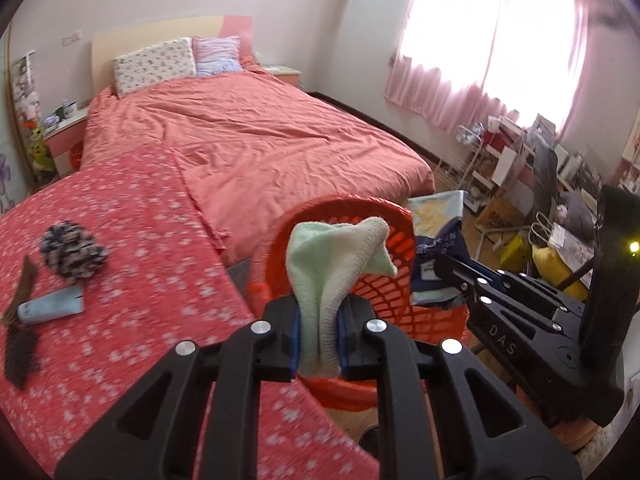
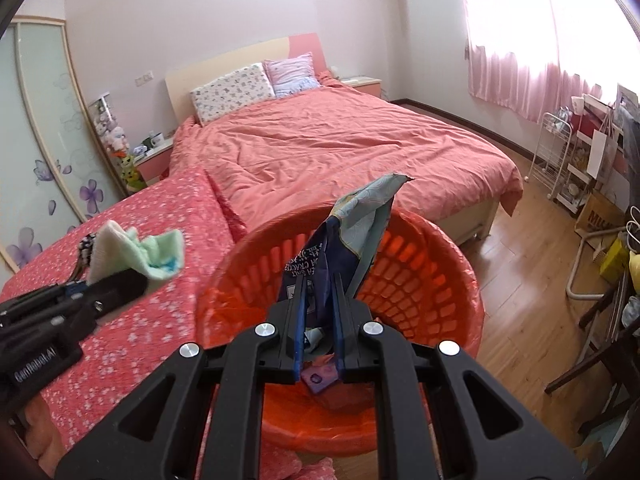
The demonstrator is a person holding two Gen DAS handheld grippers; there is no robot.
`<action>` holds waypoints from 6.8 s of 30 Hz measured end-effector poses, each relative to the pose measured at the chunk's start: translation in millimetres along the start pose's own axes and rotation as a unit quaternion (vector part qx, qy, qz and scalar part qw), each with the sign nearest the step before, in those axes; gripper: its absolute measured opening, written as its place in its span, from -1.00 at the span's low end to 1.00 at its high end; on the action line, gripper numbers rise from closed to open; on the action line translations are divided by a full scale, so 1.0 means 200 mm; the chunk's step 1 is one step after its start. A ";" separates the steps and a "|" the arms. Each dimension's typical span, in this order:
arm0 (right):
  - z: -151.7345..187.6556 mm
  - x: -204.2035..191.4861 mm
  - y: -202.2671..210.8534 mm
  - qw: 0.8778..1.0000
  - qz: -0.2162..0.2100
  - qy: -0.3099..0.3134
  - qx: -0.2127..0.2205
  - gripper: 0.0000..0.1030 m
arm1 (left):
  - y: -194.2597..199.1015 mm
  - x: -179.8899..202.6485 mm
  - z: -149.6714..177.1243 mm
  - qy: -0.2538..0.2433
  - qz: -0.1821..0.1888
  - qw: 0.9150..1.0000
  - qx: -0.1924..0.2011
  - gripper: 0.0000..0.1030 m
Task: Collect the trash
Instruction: 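Carry the sock and snack bag over the orange basket and release both, then move both open tools back to the remaining items on the bed, then grasp the black mesh pad with the left tool while the right tool grasps the blue-white tube, then carry the mesh pad and tube to the orange basket and release both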
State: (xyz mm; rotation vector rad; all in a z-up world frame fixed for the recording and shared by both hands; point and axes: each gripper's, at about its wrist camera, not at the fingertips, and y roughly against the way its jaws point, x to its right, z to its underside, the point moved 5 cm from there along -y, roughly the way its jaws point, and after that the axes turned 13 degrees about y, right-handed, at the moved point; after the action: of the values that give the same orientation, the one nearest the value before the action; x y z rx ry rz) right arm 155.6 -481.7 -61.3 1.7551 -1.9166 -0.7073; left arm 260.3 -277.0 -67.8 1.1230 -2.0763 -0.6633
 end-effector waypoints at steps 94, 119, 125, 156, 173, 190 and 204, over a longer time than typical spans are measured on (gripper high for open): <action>-0.11 -1.81 -0.40 0.971 -0.081 0.202 -0.100 -0.03 | 0.64 -1.97 0.27 0.186 -0.294 0.936 0.040 -0.47; 0.04 -1.66 -0.34 0.973 -0.154 0.145 -0.094 -0.29 | 0.64 -1.97 0.27 0.186 -0.295 0.936 0.040 -0.46; 0.05 -1.61 -0.32 0.976 -0.124 0.159 -0.084 -0.47 | 0.64 -1.97 0.27 0.187 -0.294 0.936 0.040 -0.46; 0.04 -1.41 -0.35 0.979 -0.114 0.151 -0.080 -0.47 | 0.65 -2.00 0.26 0.193 -0.274 0.941 0.041 -0.47; 0.06 -1.44 -0.05 0.968 -0.212 0.123 -0.056 -0.48 | 0.83 -1.82 0.21 0.184 -0.246 0.948 0.080 -0.72; -0.13 -0.90 0.28 0.991 -0.099 0.074 0.056 -0.48 | 0.82 -1.09 0.02 0.120 -0.148 0.977 0.100 -0.72; -0.05 -0.35 0.24 0.998 -0.018 -0.015 0.058 -0.48 | 0.50 -0.31 -0.01 0.027 -0.029 0.997 0.067 -0.72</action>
State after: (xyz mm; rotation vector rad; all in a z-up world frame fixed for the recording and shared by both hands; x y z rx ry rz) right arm 130.7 -410.0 -21.9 1.8625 -1.9864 -0.6492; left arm 234.8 -174.0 -16.3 1.2661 -2.0741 -0.5199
